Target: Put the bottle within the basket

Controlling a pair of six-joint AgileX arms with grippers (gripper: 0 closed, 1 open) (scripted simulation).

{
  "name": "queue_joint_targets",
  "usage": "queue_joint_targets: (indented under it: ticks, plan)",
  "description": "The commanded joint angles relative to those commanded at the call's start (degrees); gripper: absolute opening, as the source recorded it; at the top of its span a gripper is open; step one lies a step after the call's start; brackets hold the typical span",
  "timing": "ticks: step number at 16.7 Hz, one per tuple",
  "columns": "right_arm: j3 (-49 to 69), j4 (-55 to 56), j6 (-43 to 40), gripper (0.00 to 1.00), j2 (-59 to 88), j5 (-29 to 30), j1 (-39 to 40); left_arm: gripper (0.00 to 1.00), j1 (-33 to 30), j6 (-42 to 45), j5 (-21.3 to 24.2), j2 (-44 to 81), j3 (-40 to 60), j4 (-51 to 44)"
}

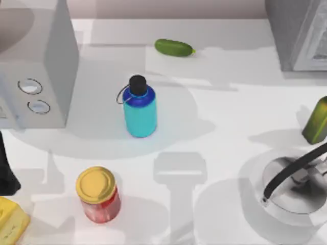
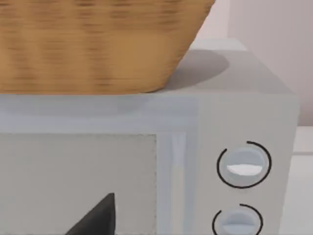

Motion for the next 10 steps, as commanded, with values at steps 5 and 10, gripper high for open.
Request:
queue_joint_targets:
  ticks: [5, 10]
  plan:
    - [0.0, 0.0, 0.0, 1.00, 0.0, 0.0, 0.0, 1.00, -0.9, 0.2, 1.6, 3.4, 0.8, 3.2]
    - [0.0, 0.0, 0.0, 1.00, 0.0, 0.0, 0.0, 1.00, -3.8, 0.4, 7.4, 20.7, 4.3, 17.0]
